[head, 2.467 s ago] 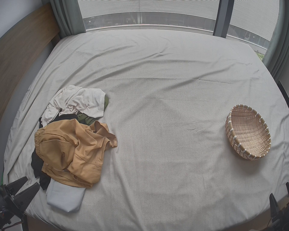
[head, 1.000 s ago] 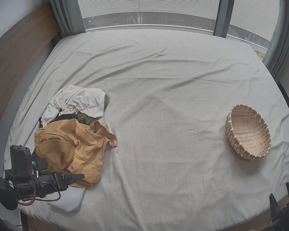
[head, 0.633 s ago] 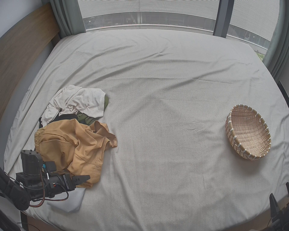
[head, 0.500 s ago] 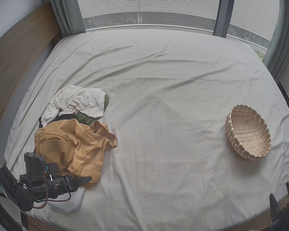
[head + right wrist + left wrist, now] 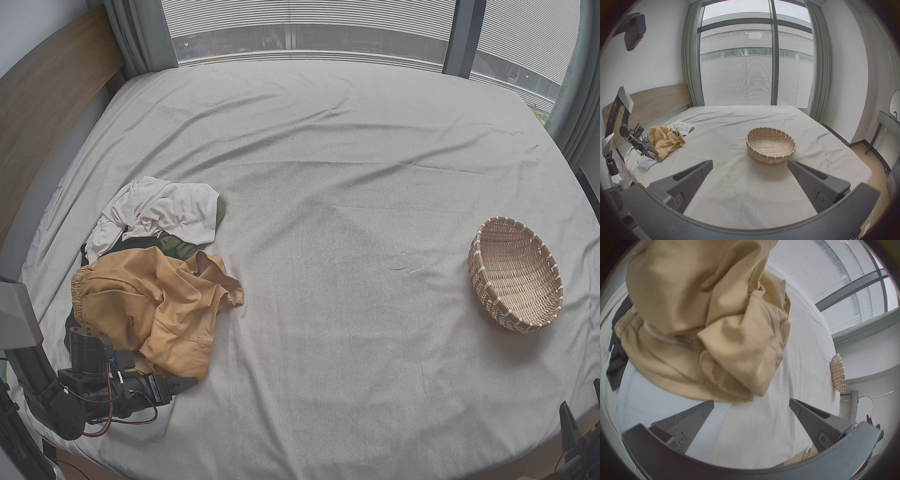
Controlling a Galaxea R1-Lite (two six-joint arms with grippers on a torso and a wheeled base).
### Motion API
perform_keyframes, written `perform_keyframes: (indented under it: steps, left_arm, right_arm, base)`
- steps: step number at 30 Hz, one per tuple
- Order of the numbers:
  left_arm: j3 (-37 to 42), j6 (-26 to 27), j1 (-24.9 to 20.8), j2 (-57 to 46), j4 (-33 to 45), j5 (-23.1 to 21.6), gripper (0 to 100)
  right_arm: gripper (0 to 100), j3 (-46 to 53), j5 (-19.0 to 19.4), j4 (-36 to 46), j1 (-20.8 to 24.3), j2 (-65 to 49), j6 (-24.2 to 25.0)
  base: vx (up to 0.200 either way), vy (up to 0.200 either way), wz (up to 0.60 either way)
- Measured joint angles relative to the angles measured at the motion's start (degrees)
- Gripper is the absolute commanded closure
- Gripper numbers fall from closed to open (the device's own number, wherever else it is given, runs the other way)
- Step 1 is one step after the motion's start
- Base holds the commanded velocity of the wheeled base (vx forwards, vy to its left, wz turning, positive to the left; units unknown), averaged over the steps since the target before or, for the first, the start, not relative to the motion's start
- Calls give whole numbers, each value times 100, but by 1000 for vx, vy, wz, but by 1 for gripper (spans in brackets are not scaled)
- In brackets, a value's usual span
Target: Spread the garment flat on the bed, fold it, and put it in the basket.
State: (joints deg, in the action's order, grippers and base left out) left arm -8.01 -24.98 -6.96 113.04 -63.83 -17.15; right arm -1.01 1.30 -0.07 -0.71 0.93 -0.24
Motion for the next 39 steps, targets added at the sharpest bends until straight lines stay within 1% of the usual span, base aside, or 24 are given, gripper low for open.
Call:
perform_keyframes:
  steps: [9, 17, 18, 31, 35, 39]
  left_arm:
    - [-11, -44, -20, 475, -867, 18, 0]
    - [2, -239, -45, 886, -1647, 35, 0]
    - [2, -241, -45, 917, -1684, 35, 100]
    - [41, -296, -251, 1513, -2484, 134, 100]
    - [30, -356, -414, 1551, -2517, 134, 100]
    - [29, -534, -728, 1520, -2515, 211, 100]
  right_arm:
    - [0, 0, 0, 0, 0, 0, 2]
    - [0, 0, 0, 0, 0, 0, 2]
    - [0, 0, 0, 0, 0, 0, 2]
    - [0, 0, 0, 0, 0, 0, 4]
    - [0, 0, 0, 0, 0, 0, 9]
    - [0, 0, 0, 0, 0, 0, 13]
  base:
    - [0, 0, 0]
    - [0, 0, 0]
    - [0, 0, 0]
    - [0, 0, 0]
    - [0, 0, 0]
    - [0, 0, 0]
